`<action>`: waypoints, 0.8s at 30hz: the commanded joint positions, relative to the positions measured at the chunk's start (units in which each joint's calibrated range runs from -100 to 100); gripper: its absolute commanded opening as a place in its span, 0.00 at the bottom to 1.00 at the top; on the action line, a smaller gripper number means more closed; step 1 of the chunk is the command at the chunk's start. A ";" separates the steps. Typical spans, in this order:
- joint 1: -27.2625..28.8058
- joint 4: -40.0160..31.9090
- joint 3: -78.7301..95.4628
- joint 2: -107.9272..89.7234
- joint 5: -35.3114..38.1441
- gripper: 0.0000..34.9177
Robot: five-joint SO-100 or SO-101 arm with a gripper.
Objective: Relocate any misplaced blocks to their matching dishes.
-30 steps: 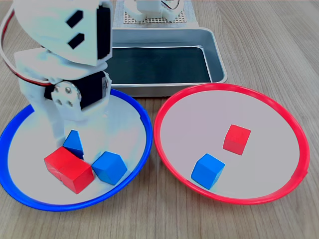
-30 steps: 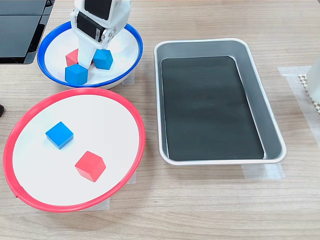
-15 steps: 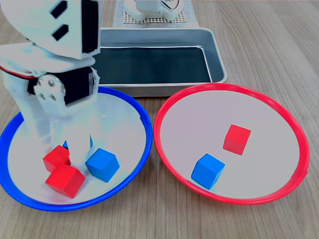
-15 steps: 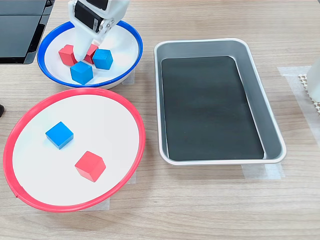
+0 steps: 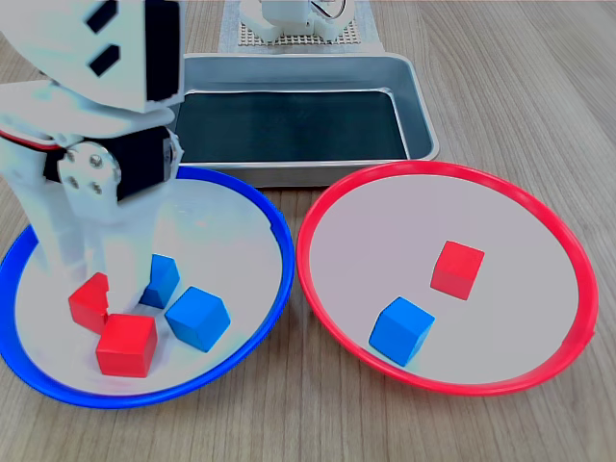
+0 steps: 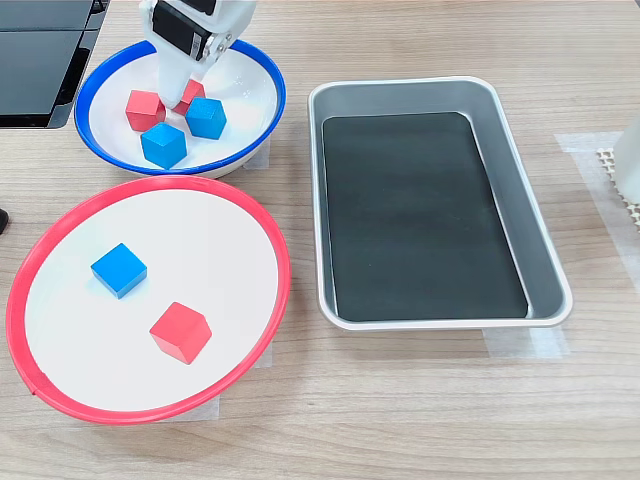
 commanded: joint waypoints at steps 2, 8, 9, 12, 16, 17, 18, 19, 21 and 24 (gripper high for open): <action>-0.58 0.19 -2.09 -0.28 0.63 0.05; -1.24 0.76 -1.81 -1.05 -0.20 0.01; -1.43 0.93 -1.27 -1.81 -0.34 0.01; -2.18 1.59 0.46 -4.97 -0.93 0.01; -3.78 3.16 0.65 -9.58 -1.95 0.01; -4.34 3.41 0.55 -10.85 -2.30 0.01; -5.00 3.90 0.10 -11.88 -2.64 0.01; -5.94 4.23 -0.36 -12.90 -3.17 0.01; -7.83 5.55 -1.36 -14.27 -4.20 0.01; -11.40 7.78 -1.90 -15.55 -6.15 0.01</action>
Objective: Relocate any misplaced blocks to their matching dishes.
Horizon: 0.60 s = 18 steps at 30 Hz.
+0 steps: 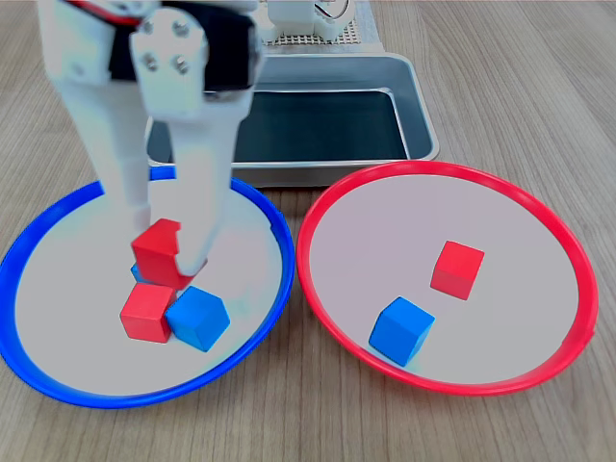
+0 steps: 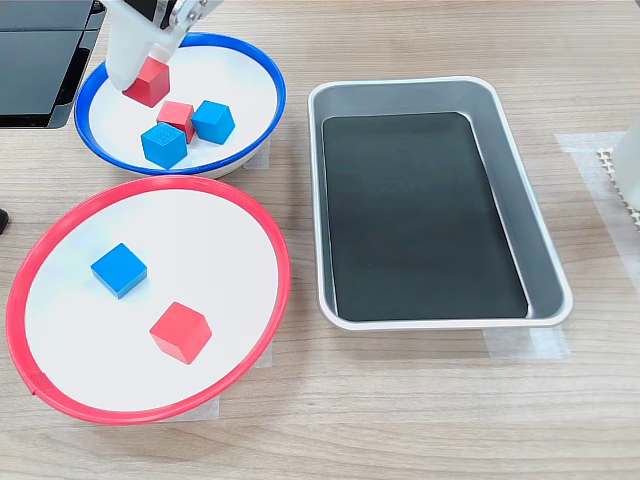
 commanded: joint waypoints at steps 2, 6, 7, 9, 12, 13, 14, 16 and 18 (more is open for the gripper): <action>-6.25 3.89 -2.45 -5.32 -3.27 0.01; -11.90 5.87 -1.26 -5.32 -5.86 0.01; -13.21 5.95 -0.63 -5.32 -6.40 0.01; -15.38 5.95 0.74 -5.14 -7.08 0.01; -17.36 6.03 2.56 -4.46 -7.52 0.01; -17.73 6.03 3.47 -4.38 -7.42 0.01; -17.83 6.03 4.11 -4.12 -7.28 0.01; -17.92 5.70 5.84 -3.87 -6.69 0.01; -17.64 5.62 7.29 -3.52 -6.06 0.02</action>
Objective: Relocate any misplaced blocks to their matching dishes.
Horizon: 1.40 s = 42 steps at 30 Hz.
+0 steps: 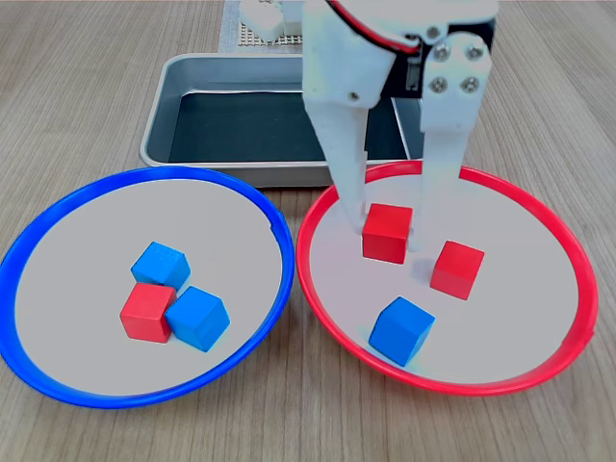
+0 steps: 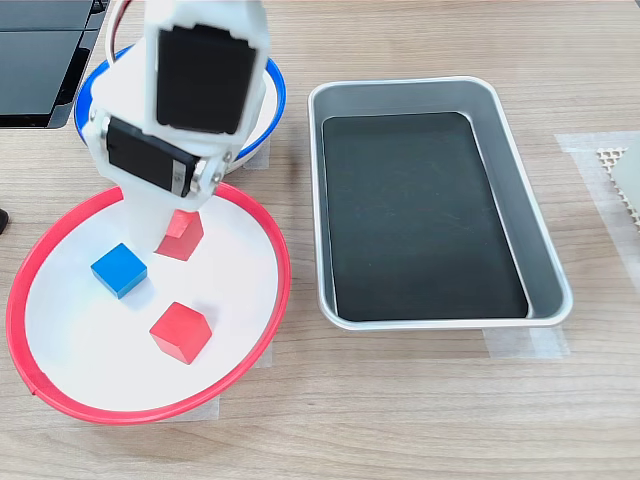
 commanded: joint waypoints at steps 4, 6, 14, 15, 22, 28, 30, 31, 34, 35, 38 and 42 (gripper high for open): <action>0.36 0.16 1.58 -0.54 1.17 0.24; 0.45 0.16 1.21 0.06 1.12 0.33; -0.11 -1.33 -1.97 1.76 -0.68 0.48; -0.39 -2.32 -1.97 1.85 -1.32 0.49; -0.96 -4.38 -4.34 2.96 -4.30 0.55; -0.49 -4.80 -6.07 5.00 -5.18 0.55; -0.20 -4.38 -7.80 6.54 -5.32 0.55; 0.08 -4.38 -8.53 7.31 -5.42 0.55; 0.64 -4.80 -10.07 9.01 -5.42 0.54; 0.83 -4.96 -10.80 9.78 -5.32 0.54; 1.40 -6.12 -12.35 11.66 -5.27 0.53; 1.96 -7.02 -13.08 13.02 -5.18 0.52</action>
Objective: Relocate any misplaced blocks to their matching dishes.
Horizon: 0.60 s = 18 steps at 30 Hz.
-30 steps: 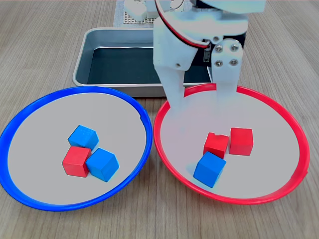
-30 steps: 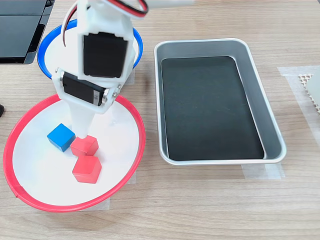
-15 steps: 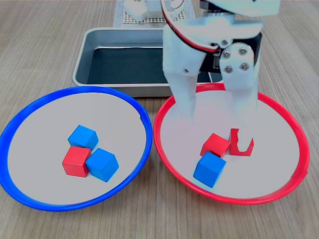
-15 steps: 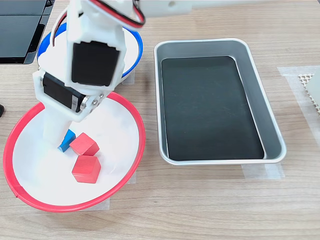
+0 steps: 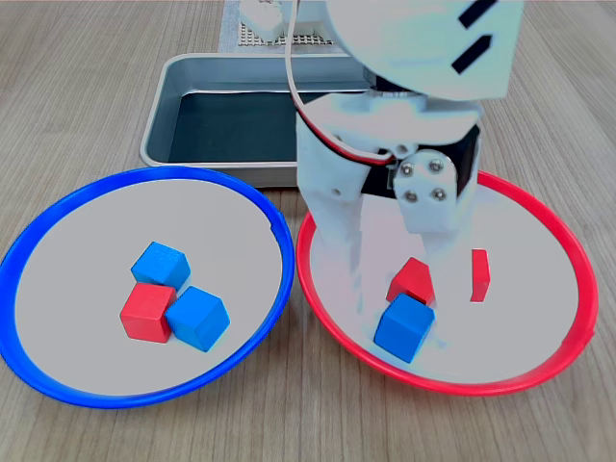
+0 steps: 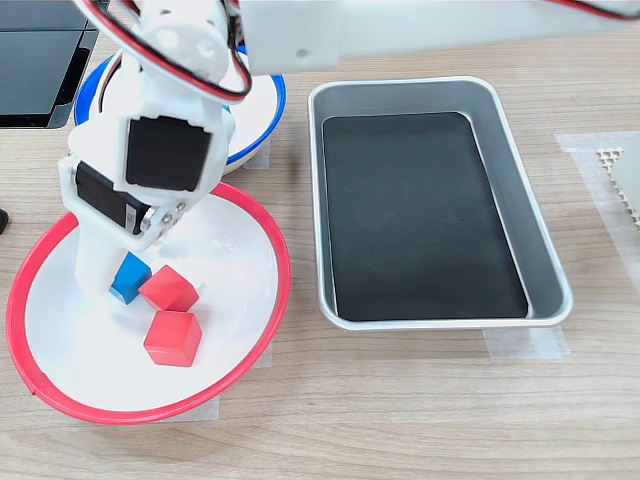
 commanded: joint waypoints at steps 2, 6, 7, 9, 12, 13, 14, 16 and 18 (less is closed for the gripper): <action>0.91 -1.48 -2.64 0.23 0.39 0.49; 0.63 -1.23 -2.46 0.66 1.42 0.35; 0.53 -1.15 -2.37 0.66 1.66 0.31; 0.34 -1.15 -2.37 0.66 1.81 0.24; 0.16 -0.99 -2.37 0.57 2.05 0.17; 0.06 -0.99 -2.37 0.57 2.10 0.14; 0.06 -0.90 -2.37 0.57 2.15 0.12; -0.03 -0.66 -2.28 0.49 2.25 0.07; -0.13 -0.41 -2.10 0.32 2.25 0.03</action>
